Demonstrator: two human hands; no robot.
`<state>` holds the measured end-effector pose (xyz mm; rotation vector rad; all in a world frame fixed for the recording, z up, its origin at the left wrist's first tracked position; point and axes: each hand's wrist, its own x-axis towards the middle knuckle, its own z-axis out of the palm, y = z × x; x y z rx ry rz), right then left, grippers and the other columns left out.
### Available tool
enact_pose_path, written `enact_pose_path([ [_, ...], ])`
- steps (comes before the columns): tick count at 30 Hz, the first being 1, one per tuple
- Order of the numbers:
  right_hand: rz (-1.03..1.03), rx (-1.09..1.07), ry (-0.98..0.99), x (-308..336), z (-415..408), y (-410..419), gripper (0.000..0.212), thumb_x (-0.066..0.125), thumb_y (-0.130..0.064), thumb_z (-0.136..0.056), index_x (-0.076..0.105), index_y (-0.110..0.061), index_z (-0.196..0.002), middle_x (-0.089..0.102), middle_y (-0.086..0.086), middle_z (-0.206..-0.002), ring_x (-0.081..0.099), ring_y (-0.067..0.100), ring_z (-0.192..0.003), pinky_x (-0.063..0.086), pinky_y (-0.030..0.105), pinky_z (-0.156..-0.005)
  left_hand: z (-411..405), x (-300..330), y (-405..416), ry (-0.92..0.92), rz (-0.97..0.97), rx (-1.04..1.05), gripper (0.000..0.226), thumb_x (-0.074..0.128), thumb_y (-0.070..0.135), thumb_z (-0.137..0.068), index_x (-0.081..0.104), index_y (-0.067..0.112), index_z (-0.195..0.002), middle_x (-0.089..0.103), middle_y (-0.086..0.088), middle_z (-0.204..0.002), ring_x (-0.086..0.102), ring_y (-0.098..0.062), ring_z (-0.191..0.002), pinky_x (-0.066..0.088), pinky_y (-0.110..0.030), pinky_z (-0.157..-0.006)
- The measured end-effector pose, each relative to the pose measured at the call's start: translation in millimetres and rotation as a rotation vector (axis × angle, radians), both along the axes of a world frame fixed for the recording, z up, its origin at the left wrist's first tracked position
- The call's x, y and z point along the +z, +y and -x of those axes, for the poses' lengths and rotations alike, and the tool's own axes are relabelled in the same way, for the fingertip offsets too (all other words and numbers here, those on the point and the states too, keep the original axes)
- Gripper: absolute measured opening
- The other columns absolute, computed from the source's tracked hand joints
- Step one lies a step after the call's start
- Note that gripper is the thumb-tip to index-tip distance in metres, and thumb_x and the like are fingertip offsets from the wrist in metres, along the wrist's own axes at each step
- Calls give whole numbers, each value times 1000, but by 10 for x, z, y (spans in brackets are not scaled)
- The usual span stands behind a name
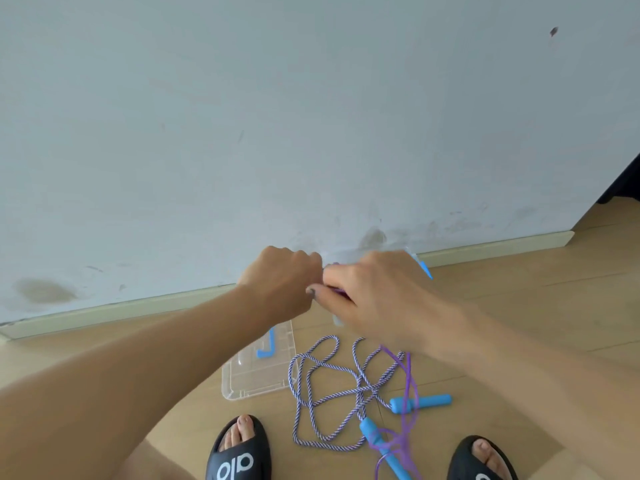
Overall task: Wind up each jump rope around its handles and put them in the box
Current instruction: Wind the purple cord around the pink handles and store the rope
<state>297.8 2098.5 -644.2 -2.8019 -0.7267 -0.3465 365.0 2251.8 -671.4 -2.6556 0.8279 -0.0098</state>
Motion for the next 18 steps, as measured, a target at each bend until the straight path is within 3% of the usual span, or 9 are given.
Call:
enact_pose_path([
  [2,-21,-29,-42,44,-153,-60,54,45,-52,-97,30,-19,-56,26,-4,-43,30,19,-45,17,29,-47,102,-12,-85,6,-14,-59,8,41,13,-93,45,20,-92,64,-4,-96,66,-29,-84,35,-31,-62],
  [5,-53,-111,-70,134,-397,-229,63,47,-56,-97,28,-15,-54,25,1,-44,26,15,-44,19,30,-48,231,-35,-159,-64,22,-142,4,43,19,-95,47,20,-95,66,-5,-92,67,-31,-79,33,-32,-58],
  [9,-84,-117,163,125,-694,-465,65,47,-64,-93,27,-14,-56,23,0,-50,23,20,-51,22,33,-53,332,29,-227,-105,149,-224,20,50,30,-92,36,19,-82,62,-2,-72,63,-32,-60,29,-30,-50],
  [12,-327,-117,411,-35,-784,-532,63,51,-66,-89,27,-19,-55,24,0,-54,25,16,-52,20,33,-54,365,188,-205,-182,304,-293,23,58,36,-82,45,18,-75,57,0,-57,55,-32,-43,24,-26,-45],
  [14,-530,-174,614,-341,-836,-590,51,59,-58,-89,44,-20,-59,39,2,-58,39,17,-56,31,28,-57,403,291,-179,-179,403,-220,23,47,42,-86,50,20,-84,57,0,-63,50,-35,-52,28,-29,-51],
  [16,-576,-236,751,-588,-829,-611,20,67,-40,-90,58,-28,-76,59,-12,-68,54,13,-65,46,25,-68,412,397,-139,-123,546,-95,20,46,42,-87,45,22,-84,50,0,-64,43,-35,-61,34,-32,-55],
  [18,-647,-254,815,-579,-733,-498,31,51,-27,-99,48,-26,-68,48,-17,-48,43,4,-50,39,17,-51,355,465,-81,-106,678,3,20,53,37,-88,46,20,-79,49,0,-63,47,-34,-64,35,-33,-54],
])
